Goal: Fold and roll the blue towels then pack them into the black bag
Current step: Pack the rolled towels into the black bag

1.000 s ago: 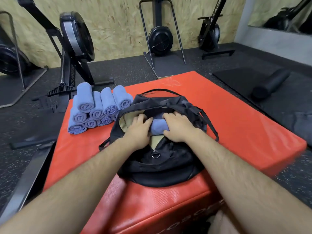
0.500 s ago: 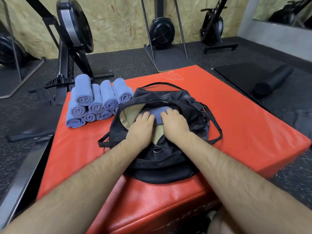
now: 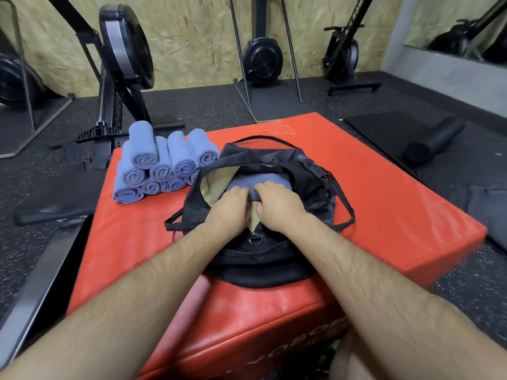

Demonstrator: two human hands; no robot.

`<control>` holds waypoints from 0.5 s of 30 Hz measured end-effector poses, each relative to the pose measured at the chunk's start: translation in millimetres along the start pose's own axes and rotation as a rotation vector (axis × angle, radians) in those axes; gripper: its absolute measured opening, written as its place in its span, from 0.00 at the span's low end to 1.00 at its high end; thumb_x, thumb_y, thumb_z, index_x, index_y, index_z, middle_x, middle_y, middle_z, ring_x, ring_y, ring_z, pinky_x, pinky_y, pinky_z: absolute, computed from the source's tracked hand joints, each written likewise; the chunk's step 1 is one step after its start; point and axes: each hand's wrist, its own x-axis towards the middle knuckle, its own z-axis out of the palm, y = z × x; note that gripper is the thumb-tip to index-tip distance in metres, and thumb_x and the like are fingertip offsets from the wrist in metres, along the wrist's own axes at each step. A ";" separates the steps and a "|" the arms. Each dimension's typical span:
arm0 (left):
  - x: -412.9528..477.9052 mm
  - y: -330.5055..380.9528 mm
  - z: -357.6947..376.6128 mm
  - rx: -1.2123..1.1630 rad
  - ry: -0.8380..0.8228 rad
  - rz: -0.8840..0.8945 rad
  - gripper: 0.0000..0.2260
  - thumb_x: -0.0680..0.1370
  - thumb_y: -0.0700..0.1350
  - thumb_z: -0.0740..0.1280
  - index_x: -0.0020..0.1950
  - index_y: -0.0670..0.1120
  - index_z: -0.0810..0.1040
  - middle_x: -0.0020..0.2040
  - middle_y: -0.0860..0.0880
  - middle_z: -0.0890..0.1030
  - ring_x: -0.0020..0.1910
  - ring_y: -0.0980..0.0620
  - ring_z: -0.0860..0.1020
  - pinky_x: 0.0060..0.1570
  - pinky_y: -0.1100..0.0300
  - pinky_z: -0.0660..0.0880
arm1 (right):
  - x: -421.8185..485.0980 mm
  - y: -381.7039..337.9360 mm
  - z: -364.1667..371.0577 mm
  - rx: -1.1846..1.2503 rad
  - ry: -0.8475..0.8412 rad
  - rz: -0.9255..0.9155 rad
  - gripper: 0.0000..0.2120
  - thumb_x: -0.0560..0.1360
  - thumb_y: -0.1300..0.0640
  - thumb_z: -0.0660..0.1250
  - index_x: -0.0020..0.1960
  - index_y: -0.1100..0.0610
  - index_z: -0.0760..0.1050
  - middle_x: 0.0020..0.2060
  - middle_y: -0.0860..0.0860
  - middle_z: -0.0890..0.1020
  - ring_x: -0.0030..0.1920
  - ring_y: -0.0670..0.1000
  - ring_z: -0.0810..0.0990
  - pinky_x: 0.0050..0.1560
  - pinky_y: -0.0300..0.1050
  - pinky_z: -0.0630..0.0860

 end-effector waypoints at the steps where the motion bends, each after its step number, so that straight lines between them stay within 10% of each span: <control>1: -1.5 0.4 -8.4 -0.038 0.052 0.031 0.05 0.78 0.39 0.61 0.52 0.41 0.74 0.49 0.42 0.75 0.51 0.40 0.75 0.50 0.48 0.71 | -1.7 -5.6 -5.0 0.015 0.024 -0.006 0.14 0.80 0.56 0.59 0.64 0.55 0.70 0.58 0.52 0.75 0.60 0.56 0.74 0.44 0.50 0.71; 7: -13.1 -21.5 -72.1 -0.077 0.340 0.132 0.06 0.77 0.40 0.63 0.52 0.42 0.76 0.48 0.43 0.76 0.48 0.42 0.74 0.50 0.48 0.72 | 4.9 -58.1 -43.4 0.024 0.205 -0.110 0.18 0.79 0.53 0.59 0.68 0.52 0.71 0.57 0.53 0.76 0.59 0.58 0.74 0.46 0.53 0.73; 15: -18.2 -111.6 -134.0 -0.028 0.499 -0.148 0.13 0.75 0.46 0.63 0.56 0.43 0.80 0.50 0.42 0.75 0.49 0.41 0.73 0.49 0.45 0.73 | 84.0 -160.6 -59.2 0.123 0.226 -0.231 0.18 0.77 0.55 0.59 0.66 0.55 0.75 0.58 0.55 0.78 0.60 0.60 0.73 0.55 0.52 0.70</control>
